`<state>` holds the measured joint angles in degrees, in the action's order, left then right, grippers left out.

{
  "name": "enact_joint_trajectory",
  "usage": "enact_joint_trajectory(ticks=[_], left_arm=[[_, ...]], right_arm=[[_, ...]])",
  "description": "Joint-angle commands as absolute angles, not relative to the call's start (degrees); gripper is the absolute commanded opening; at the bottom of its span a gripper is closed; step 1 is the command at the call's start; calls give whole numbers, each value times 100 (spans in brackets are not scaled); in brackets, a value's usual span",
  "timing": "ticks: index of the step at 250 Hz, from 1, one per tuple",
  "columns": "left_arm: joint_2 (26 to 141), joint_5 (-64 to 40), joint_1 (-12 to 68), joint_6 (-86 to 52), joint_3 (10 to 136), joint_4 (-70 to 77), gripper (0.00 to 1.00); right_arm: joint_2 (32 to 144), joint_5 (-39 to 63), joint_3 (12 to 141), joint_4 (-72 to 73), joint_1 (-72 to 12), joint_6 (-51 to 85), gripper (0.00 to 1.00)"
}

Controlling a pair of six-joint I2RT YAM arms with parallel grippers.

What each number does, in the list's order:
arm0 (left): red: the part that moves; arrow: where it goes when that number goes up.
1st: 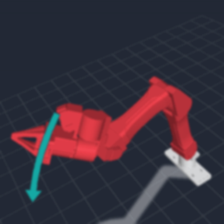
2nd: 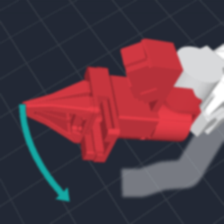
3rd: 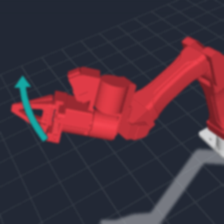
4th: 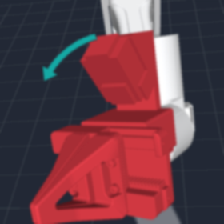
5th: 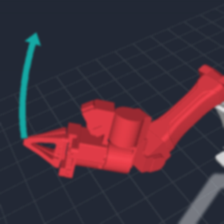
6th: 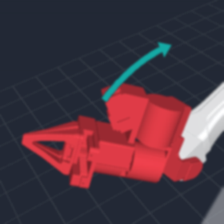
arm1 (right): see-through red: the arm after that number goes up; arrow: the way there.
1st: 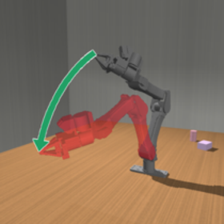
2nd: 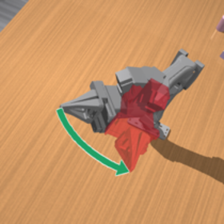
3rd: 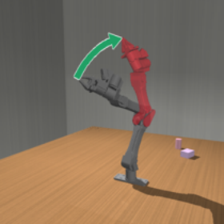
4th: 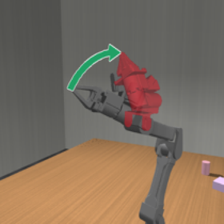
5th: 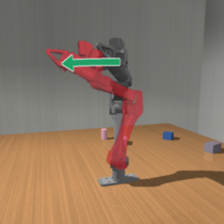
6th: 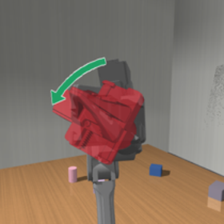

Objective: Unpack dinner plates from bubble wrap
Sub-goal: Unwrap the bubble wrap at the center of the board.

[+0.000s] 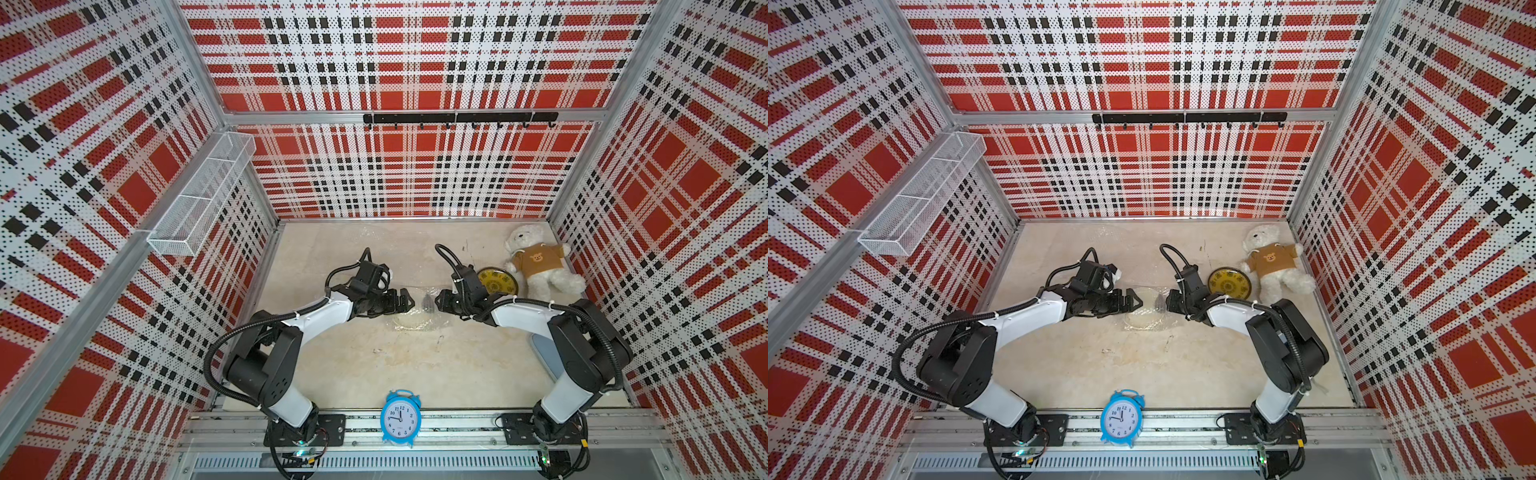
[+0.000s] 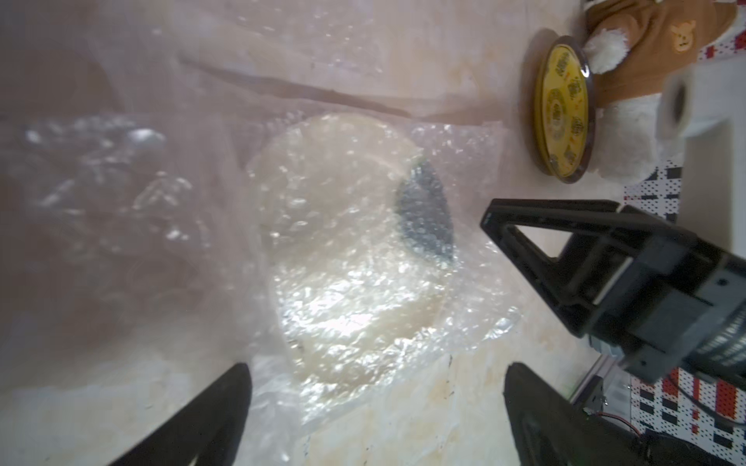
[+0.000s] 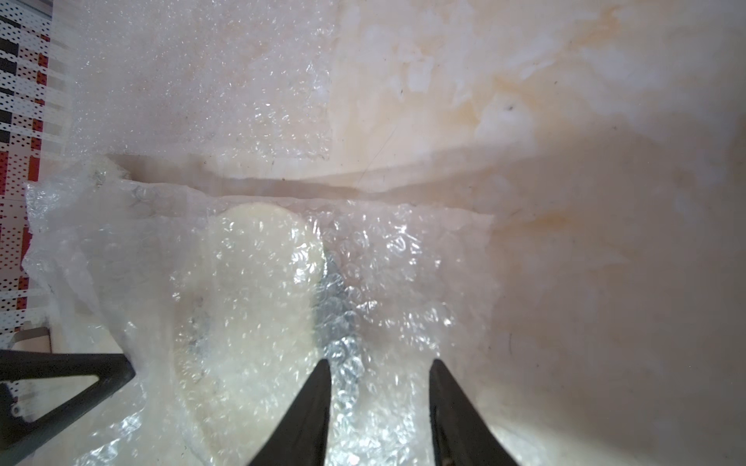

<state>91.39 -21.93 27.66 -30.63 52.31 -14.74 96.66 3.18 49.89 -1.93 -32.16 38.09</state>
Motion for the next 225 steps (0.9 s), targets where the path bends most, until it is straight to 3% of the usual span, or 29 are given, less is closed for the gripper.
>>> enact_joint_trajectory(ticks=[1,76,128,169,225], left_arm=[[9007,-2005,2725,-2902,5104,-1684,99],[8532,-1371,2365,-2985,4867,-2017,99],[8114,-1699,2239,-3019,5189,-2268,99],[8062,-2067,2878,-3052,5935,-2529,100],[8613,-2480,3529,-3788,6080,-1525,99]], right_arm=[[9630,316,4968,-13,-3199,3799,43],[9573,254,5009,-143,-3199,3736,43],[9527,242,5086,-261,-3199,3683,43],[9526,229,5130,-255,-3193,3674,43],[9602,307,5196,-241,-3180,3709,43]])
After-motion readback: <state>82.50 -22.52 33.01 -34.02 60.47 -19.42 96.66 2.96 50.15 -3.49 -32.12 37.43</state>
